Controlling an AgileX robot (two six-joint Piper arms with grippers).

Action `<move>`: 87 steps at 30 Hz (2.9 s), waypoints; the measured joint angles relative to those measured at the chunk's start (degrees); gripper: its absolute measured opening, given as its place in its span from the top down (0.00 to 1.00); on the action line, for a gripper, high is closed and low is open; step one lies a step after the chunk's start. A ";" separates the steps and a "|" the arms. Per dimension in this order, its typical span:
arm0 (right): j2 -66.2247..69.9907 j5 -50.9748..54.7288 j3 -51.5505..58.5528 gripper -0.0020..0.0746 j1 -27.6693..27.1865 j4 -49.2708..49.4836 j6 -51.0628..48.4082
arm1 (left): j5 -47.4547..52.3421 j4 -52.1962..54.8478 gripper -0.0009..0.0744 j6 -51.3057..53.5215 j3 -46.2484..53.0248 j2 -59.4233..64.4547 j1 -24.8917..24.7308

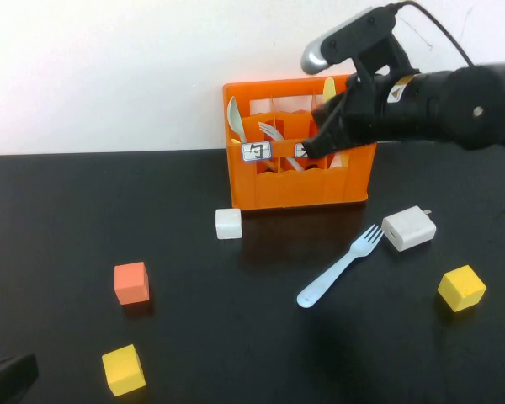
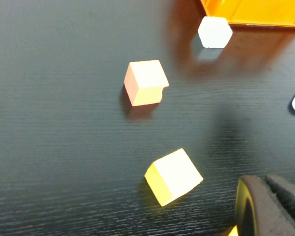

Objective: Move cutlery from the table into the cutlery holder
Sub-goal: Place the knife on the box, then pick up the fork

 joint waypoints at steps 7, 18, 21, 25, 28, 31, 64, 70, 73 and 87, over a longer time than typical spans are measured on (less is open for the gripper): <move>-2.17 18.57 0.16 0.97 1.64 0.00 -1.76 | -0.35 -1.09 0.99 0.06 0.52 0.00 0.00; -0.51 25.72 7.09 0.98 1.77 1.57 0.85 | -0.47 -4.53 0.99 0.06 3.05 0.00 0.00; 1.25 23.61 7.46 0.98 1.77 5.81 1.01 | -0.47 -4.66 0.99 0.06 3.05 0.00 0.00; 4.30 22.23 6.94 0.98 1.77 13.95 -4.97 | -0.47 -5.16 0.99 0.06 3.05 0.00 0.00; 7.26 21.72 5.85 0.98 1.77 20.05 -11.38 | -0.47 -5.51 0.99 0.06 3.05 0.00 0.00; 10.24 21.52 4.96 0.98 1.77 22.81 -14.96 | -0.47 -5.84 0.99 0.06 3.05 0.00 0.00; 3.72 32.95 4.40 0.81 1.65 -13.08 15.16 | -0.10 -6.73 0.99 0.06 3.05 0.00 0.00; 5.45 27.57 4.40 0.47 1.65 -13.32 21.37 | -0.10 -6.73 0.99 0.06 3.05 0.00 0.00; 6.70 27.06 4.40 0.42 1.65 -13.39 23.22 | -0.10 -6.73 0.99 0.06 3.05 0.00 0.00; 11.87 34.97 -1.56 0.40 1.65 -15.58 22.10 | -0.10 -8.07 0.99 0.06 3.05 0.00 0.00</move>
